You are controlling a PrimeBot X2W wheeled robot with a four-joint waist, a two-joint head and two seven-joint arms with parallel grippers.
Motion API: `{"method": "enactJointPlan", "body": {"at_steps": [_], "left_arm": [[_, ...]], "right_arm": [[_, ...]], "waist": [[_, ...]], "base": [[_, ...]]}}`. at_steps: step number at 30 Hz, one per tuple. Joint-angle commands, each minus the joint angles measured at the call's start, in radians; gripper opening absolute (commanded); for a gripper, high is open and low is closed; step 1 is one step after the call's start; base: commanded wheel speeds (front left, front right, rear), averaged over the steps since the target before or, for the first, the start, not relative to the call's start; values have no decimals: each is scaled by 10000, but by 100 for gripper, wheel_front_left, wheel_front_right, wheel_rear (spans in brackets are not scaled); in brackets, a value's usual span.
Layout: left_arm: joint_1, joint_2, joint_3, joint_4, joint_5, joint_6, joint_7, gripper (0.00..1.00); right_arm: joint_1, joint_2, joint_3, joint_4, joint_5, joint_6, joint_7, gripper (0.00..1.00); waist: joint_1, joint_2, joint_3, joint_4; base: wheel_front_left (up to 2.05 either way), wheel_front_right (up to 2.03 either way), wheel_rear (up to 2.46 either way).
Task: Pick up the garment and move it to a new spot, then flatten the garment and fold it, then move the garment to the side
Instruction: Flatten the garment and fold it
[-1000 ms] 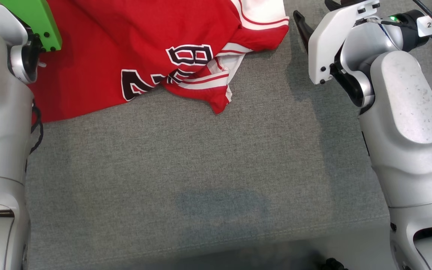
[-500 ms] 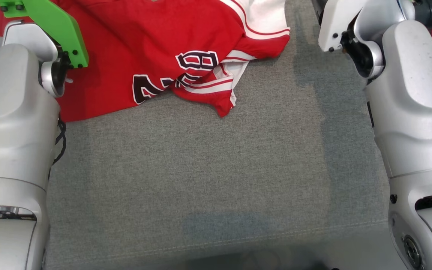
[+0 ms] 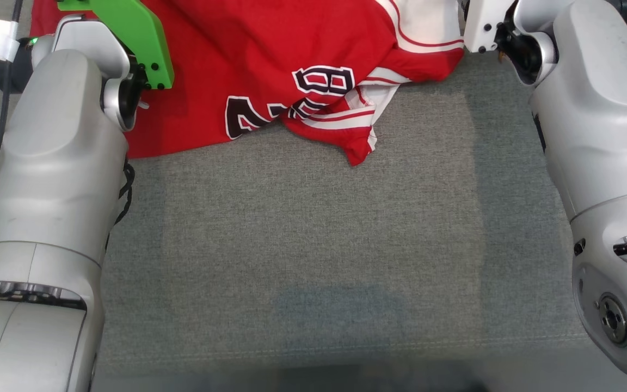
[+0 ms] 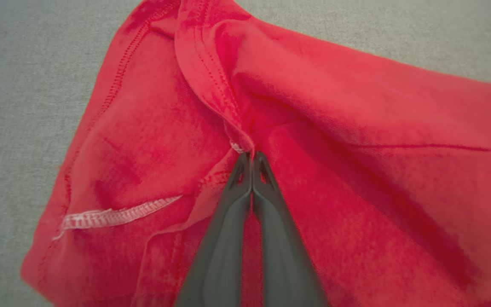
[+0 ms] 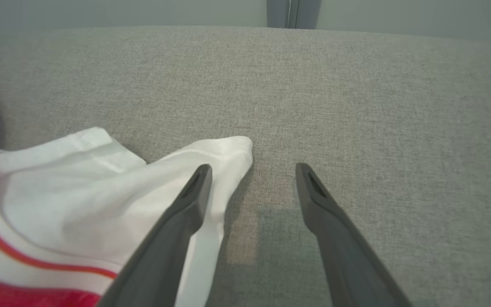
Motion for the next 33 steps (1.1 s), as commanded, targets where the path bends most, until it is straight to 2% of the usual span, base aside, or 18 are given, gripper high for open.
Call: {"method": "enactJointPlan", "body": {"at_steps": [1,5,7,11,17,18,19,20,21,22,28,33], "left_arm": [[-182,-103,-60,58,-80,-66,-70,0],[-325,-292,-208,243,-166,-168,-196,0],[-392,-363,-264,311,-205,-221,-235,0],[-484,-424,-375,444,-252,-256,-316,0],[-607,-475,-477,589,-372,-297,-449,0],[-630,-479,-497,618,-383,-296,-462,0],[-659,-489,-516,639,-408,-290,-471,0],[-689,-494,-532,657,-435,-279,-511,0],[-711,-500,-552,681,-457,-274,-546,0],[-729,-503,-569,713,-471,-278,-551,0],[-806,-514,-631,881,-613,-245,-804,0],[-911,-452,-548,866,-699,-93,-1460,0]], "right_arm": [[-277,-24,-192,262,-249,-5,-15,100],[-882,-22,-1102,915,-907,-5,-177,100],[-1074,-20,-1365,1263,-1170,-5,129,100],[-1439,-23,-1646,1850,-1667,-5,881,100],[-1556,-21,-2156,2019,-2125,-5,1010,100],[-1553,-22,-2321,2030,-2197,-5,1010,86],[-1552,-21,-2470,2072,-2240,-5,1062,47],[-1562,-16,-2590,2131,-2255,-5,1068,31],[-1594,-16,-2681,2184,-2248,-5,1044,3],[-1621,-14,-2719,2281,-2229,-5,1029,0],[-1720,-33,-2875,2468,-2334,-8,526,0],[-1938,-23,-2932,2388,-2293,-7,-231,0]], "waist": [[1,0,211,224],[1,0,304,417],[1,0,325,471],[1,0,370,534],[1,0,368,584],[1,0,369,597],[1,0,376,610],[1,0,389,624],[1,0,400,634],[1,0,409,644],[1,0,365,621],[1,0,205,589]], "base": [[0,0,0],[0,0,0],[0,0,0],[0,0,0],[0,0,0],[0,0,0],[0,0,0],[0,0,0],[0,0,0],[0,0,0],[0,0,0],[0,0,0]]}}
